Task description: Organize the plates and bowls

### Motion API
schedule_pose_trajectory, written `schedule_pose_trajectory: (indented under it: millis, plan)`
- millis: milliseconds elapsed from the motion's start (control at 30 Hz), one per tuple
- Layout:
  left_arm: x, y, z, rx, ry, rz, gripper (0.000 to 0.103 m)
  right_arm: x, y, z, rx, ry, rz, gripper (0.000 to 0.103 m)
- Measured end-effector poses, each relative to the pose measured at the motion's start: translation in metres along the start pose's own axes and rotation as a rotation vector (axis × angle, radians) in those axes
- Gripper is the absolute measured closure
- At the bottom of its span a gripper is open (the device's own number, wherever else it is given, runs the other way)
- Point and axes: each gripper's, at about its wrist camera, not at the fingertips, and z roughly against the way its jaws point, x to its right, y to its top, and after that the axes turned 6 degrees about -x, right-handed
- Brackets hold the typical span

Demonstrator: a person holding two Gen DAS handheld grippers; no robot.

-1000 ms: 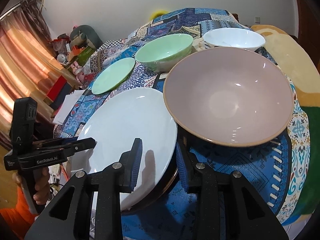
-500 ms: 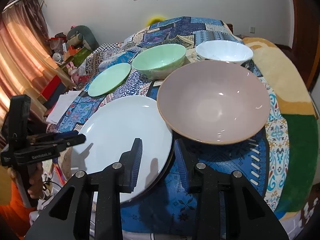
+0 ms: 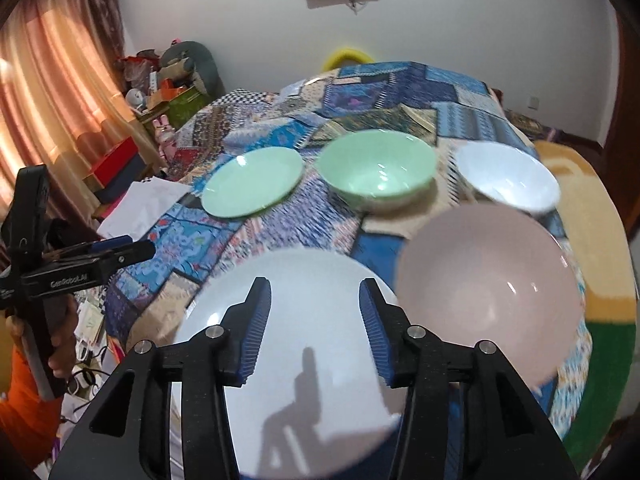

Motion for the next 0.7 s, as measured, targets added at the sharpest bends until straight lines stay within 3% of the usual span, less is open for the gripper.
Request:
schedule_pose_trajectory:
  millis: [267, 333, 400, 700]
  plan:
    - [-0.050, 0.030, -0.024, -0.008, 0.068, 0.090, 0.027, -0.025, 0.039, -0.036, -0.047, 0.018, 0.075, 0.058]
    - [-0.062, 0.038, -0.035, -0.025, 0.065, 0.110, 0.027, -0.031, 0.047, -0.049, -0.072, 0.022, 0.087, 0.053]
    - [-0.069, 0.044, -0.046, -0.034, 0.067, 0.109, 0.027, -0.036, 0.056, -0.063, -0.096, 0.022, 0.097, 0.047]
    - [-0.085, 0.085, -0.091, -0.054, 0.083, 0.047, 0.027, -0.044, 0.092, -0.125, -0.204, 0.024, 0.088, 0.047]
